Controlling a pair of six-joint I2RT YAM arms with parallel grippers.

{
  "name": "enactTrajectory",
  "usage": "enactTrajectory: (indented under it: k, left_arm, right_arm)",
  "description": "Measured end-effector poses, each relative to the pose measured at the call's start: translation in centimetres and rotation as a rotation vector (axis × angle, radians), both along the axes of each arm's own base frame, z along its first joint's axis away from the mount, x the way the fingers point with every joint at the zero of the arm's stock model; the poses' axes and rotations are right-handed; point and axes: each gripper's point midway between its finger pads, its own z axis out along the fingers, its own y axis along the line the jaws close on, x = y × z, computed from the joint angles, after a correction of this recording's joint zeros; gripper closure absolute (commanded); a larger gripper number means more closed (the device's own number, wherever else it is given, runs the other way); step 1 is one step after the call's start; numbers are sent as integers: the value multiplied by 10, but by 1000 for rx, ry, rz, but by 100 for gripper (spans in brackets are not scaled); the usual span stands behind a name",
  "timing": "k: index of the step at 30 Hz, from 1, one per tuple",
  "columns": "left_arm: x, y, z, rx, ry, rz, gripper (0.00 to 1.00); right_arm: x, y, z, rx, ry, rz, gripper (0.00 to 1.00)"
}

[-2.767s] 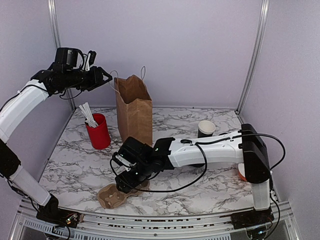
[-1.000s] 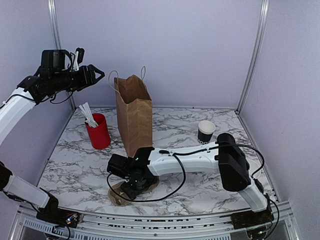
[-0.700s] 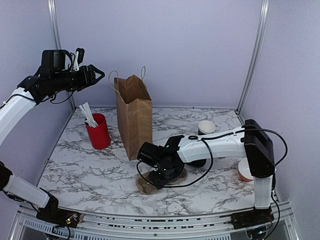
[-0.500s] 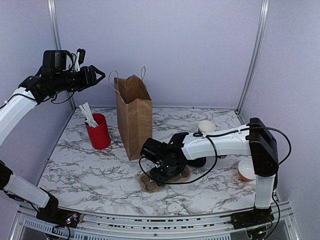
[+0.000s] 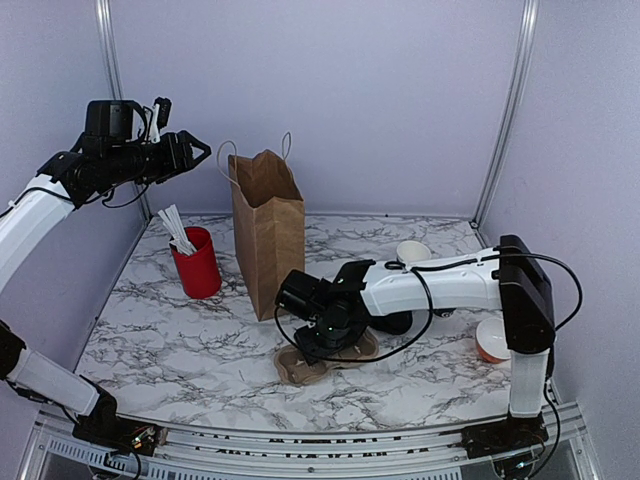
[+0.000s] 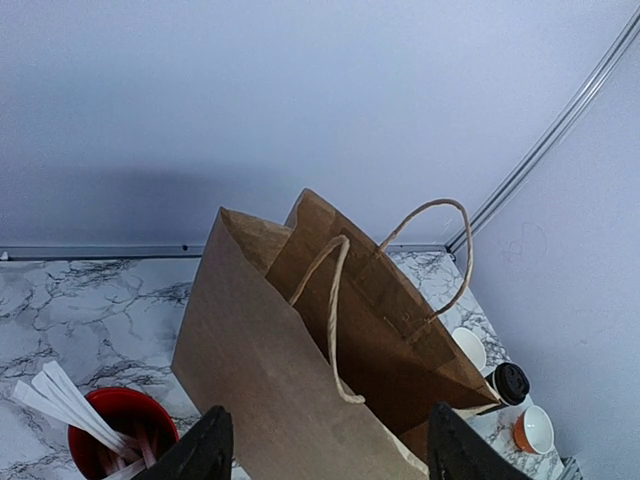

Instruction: Pack the takeout coffee

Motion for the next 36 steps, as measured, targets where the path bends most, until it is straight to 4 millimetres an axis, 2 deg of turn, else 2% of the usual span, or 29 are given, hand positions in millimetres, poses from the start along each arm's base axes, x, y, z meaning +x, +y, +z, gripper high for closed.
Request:
enactTrajectory:
  k: [6,12,19,28,34,36]
  left_arm:
    - [-1,-1,0,-7,5,-5,34]
    - [-1,-3,0,-25,16,-7,34]
    - [-2,-4,0,-40,25,-9,34]
    - [-2,-4,0,-52,33,-5,33]
    - [-2,-4,0,-59,37,-3,33]
    - [-2,-4,0,-62,40,-5,32]
  right_arm:
    - [0,-2,-2,-2,2,-23,44]
    - [-6,-9,-12,-21,25,-28,49]
    - [-6,-7,-13,-10,25,-27,56]
    - [-7,-4,-16,-4,38,-23,45]
    - [-8,-4,-19,-4,43,-22,47]
    - [-7,-4,-18,-4,43,-21,50]
